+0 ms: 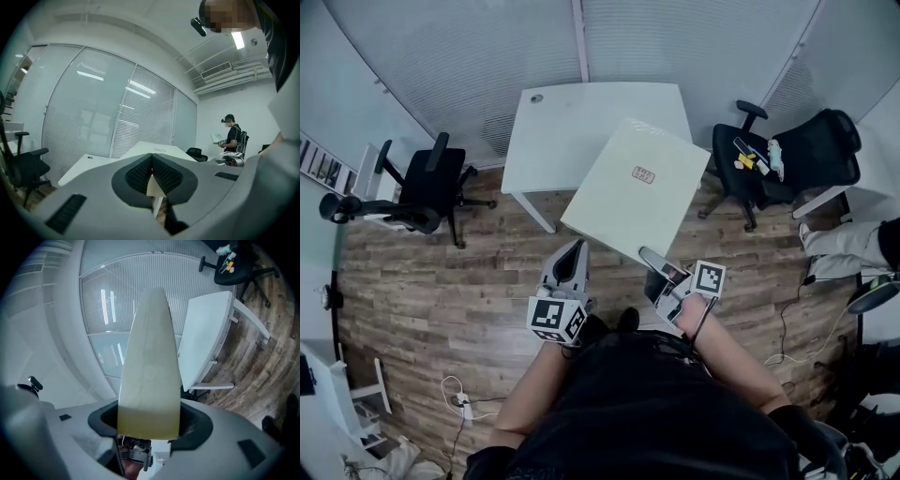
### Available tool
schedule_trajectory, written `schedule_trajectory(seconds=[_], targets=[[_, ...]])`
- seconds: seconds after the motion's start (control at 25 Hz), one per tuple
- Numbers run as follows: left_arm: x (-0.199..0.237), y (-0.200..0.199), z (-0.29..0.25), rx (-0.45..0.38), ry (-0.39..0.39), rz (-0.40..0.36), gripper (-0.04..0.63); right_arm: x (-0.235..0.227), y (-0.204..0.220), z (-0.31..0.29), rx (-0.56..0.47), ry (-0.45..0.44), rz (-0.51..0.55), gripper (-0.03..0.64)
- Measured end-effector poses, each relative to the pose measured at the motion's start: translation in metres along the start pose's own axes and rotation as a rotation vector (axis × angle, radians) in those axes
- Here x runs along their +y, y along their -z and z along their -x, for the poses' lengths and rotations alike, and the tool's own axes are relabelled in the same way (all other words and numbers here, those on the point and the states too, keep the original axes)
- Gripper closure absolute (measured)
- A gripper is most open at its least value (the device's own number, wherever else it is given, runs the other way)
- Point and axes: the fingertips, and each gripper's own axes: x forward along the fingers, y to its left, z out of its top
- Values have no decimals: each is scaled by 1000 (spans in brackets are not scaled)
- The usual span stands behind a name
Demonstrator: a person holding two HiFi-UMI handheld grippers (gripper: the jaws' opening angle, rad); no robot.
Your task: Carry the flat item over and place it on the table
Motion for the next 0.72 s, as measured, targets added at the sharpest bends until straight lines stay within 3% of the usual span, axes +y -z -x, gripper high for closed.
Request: schedule_trajectory(seconds=[0.72], targets=[[23,-3,-55,4,3,21,583,-24,-44,-20,-3,30,-15,321]])
